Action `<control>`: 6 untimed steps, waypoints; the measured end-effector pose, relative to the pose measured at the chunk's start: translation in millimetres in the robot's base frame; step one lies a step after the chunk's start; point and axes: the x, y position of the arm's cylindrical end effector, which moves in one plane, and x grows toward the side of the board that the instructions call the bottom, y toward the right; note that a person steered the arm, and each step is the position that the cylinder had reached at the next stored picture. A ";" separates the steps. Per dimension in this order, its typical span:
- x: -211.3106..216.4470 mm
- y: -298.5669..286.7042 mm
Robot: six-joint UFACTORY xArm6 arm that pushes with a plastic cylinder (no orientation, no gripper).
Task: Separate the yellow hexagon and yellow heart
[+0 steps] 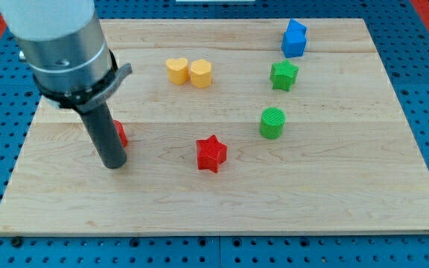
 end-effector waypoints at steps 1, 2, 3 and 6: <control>-33.6 71.0; -78.9 115.4; -117.8 115.6; -240.3 86.3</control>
